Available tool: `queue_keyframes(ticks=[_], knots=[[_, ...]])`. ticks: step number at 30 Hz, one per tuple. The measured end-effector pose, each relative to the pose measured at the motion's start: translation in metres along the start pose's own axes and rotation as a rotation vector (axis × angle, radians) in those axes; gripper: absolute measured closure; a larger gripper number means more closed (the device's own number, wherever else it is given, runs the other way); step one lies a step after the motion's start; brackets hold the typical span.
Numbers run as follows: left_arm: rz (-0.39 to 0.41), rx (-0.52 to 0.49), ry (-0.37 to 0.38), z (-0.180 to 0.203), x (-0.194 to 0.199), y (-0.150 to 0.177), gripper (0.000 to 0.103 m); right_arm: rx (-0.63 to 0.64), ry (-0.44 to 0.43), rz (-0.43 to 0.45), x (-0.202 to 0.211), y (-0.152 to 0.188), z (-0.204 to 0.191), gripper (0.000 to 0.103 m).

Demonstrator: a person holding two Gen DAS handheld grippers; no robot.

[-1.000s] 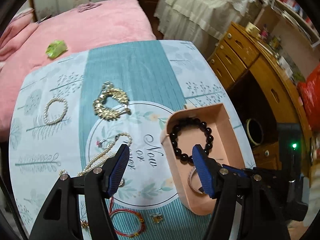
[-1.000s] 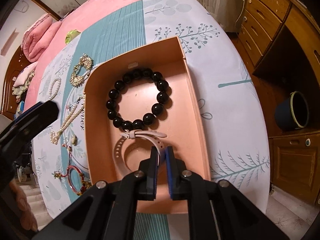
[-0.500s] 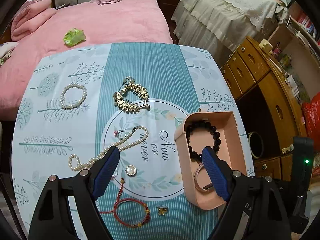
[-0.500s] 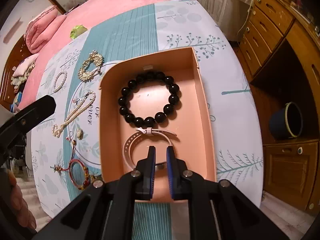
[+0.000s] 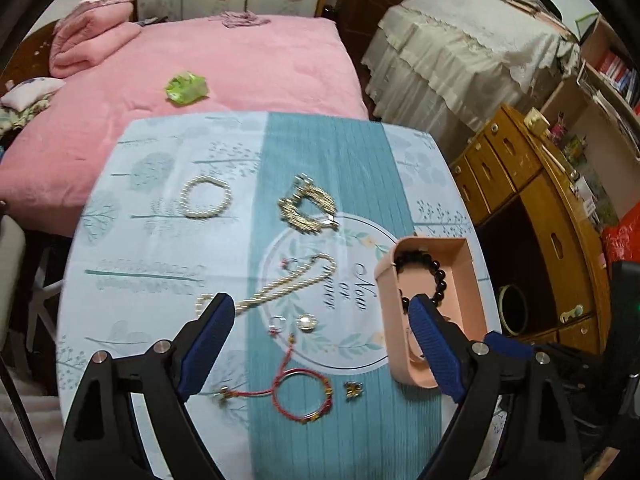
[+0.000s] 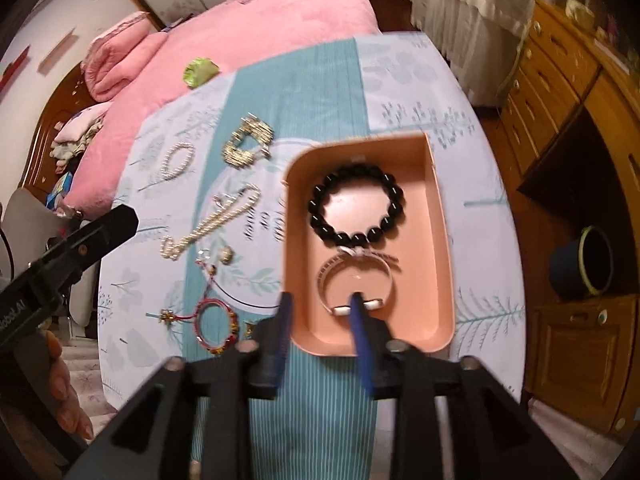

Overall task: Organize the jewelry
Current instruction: 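Lower the pink-strap watch into the pink tray and open the right gripper, then grasp the pearl bracelet with the left gripper while the right gripper grasps the gold leaf hair clip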

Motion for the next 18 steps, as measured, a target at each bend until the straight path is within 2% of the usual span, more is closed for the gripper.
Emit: queue_keyframes(ticks=[4, 9, 18], knots=[[0.045, 0.011, -0.035, -0.017, 0.026, -0.003, 0.015, 0.018, -0.028, 0.035, 0.017, -0.009, -0.014, 0.068], [0.062, 0.025, -0.086, -0.047, 0.049, -0.011, 0.015, 0.039, -0.071, 0.046, 0.025, -0.020, -0.034, 0.068], [0.078, 0.048, -0.133, -0.100, 0.052, -0.039, 0.016, 0.071, -0.071, 0.068, 0.017, -0.060, -0.069, 0.068]])
Point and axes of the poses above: each gripper's, at about its wrist camera, not at the fingertips, and x roughly against the way its jaws point, z to its right, y to its underside, the point moved 4 cm from there along -x, roughly the way its jaws point, and after that the axes turned 4 degrees about y, right-handed, at the moved point
